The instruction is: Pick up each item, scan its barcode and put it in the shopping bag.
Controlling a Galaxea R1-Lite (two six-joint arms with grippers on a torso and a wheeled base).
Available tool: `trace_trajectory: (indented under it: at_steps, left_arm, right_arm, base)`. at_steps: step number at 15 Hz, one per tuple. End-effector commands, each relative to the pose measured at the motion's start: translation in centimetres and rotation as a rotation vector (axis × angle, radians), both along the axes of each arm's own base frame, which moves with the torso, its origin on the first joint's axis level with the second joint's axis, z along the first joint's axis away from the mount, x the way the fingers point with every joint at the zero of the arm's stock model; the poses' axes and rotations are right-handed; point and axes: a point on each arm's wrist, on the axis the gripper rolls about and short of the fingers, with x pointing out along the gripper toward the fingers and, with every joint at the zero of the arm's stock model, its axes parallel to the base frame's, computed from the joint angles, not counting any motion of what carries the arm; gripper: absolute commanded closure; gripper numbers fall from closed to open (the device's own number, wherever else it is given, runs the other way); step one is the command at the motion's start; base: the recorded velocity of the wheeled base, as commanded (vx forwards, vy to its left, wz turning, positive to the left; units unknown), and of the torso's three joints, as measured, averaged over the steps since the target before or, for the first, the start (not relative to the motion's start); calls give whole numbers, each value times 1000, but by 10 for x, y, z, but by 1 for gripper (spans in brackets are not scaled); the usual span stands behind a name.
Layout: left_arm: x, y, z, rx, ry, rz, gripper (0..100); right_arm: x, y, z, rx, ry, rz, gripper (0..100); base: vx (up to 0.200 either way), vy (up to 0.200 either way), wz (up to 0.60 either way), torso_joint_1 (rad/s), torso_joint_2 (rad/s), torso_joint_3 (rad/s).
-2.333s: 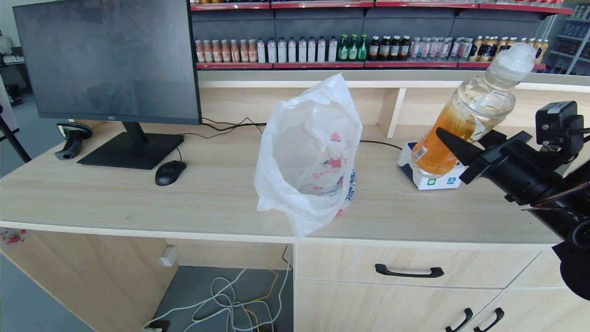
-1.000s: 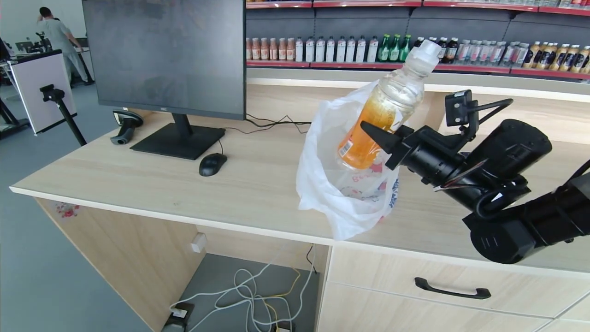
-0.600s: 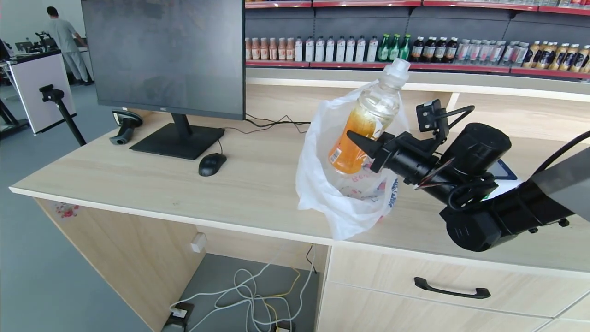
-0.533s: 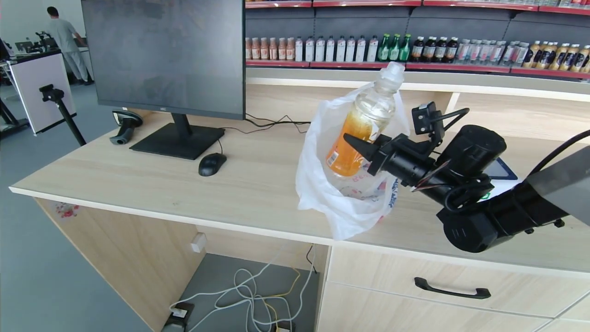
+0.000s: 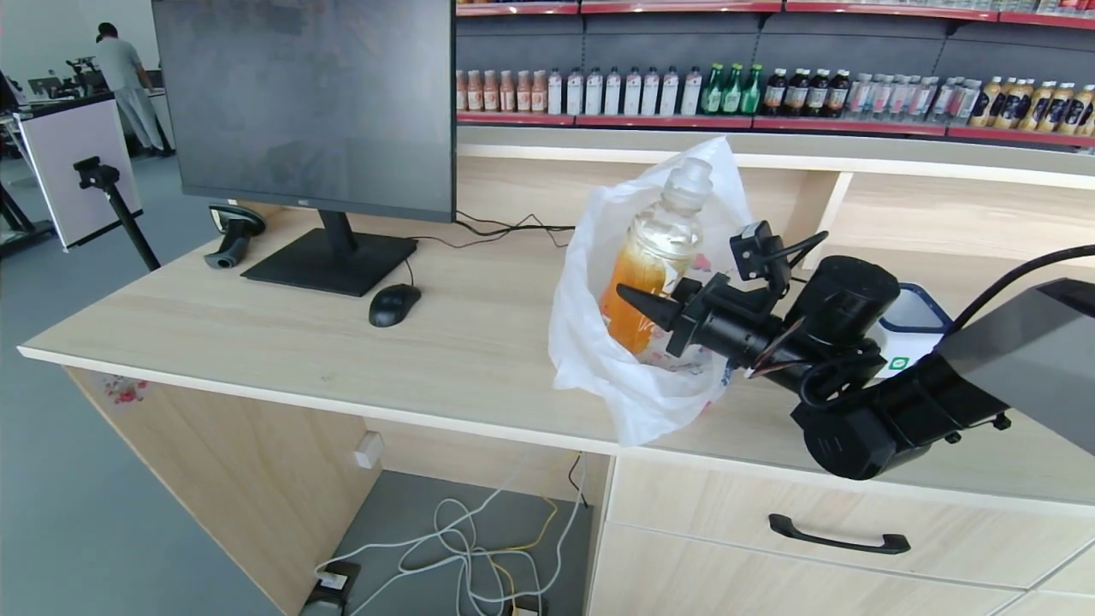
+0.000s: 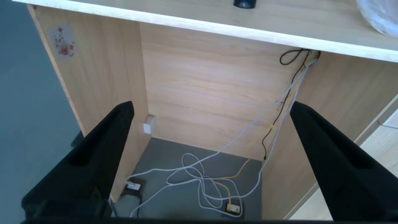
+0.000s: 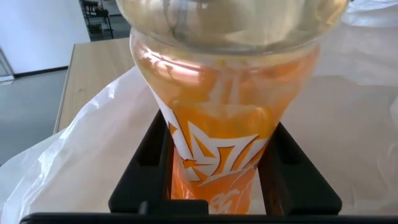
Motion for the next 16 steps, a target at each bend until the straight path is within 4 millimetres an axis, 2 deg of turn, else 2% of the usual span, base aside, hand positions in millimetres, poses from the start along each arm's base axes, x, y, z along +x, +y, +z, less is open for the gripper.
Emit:
trace_trajectory:
  at_steps: [1,7,16]
  left_arm:
    - [0,0,0,0,1,2,0]
    - [0,0,0,-2,-1,0,0]
    - [0,0,0,0,1,0,0]
  right_arm:
    - [0,0,-2,-10,16,-1,100]
    - [-1,-3,6,-72,115,55,100]
    - [4,-13,11,-80,79,36,100]
  base:
    - [0,0,0,0,0,0]
    - [0,0,0,0,0,0]
    - [0,0,0,0,0,0]
